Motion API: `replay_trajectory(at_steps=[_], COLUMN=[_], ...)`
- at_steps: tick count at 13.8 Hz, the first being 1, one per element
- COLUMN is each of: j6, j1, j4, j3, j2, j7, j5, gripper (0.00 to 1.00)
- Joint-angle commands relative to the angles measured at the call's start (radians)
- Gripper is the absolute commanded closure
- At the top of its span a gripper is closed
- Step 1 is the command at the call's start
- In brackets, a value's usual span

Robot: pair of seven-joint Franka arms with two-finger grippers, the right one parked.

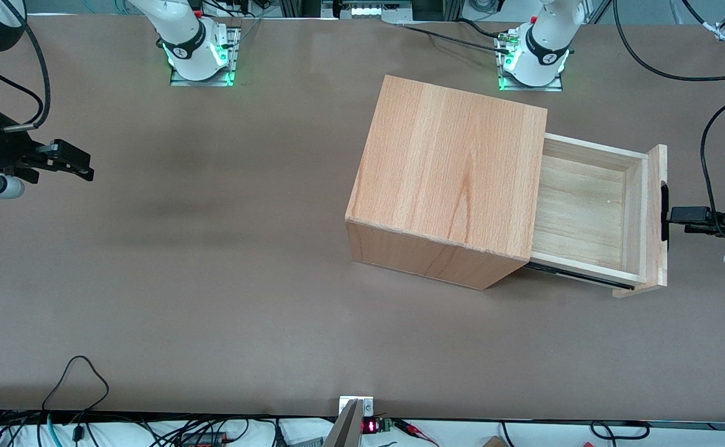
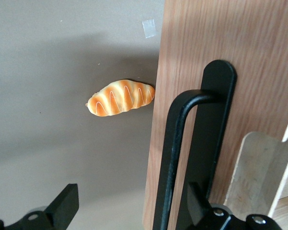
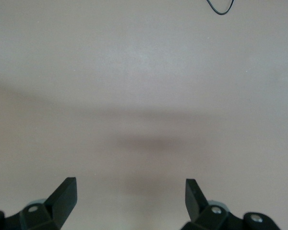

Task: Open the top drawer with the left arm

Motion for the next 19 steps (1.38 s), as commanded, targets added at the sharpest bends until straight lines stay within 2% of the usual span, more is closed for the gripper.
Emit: replay_trajectory(at_steps=[1, 7, 12, 16, 19], j6=[-0.029, -0.112, -0.175, -0.199, -0.254], j1=[0.011, 0.011, -0.001, -0.061, -0.165], j4=[0.007, 0.145, 0.191, 0.192, 0.192], j3=[-0.006, 0.006, -0.008, -0.009, -0.011], j2=[-0.019, -0.044, -0.086, -0.152, -0.215], j7=[0.018, 0.017, -0.026, -0.136, -0.282], j5=[-0.002, 0.001, 0.002, 0.013, 0.053], gripper=[0.00, 0.00, 0.00, 0.00, 0.00])
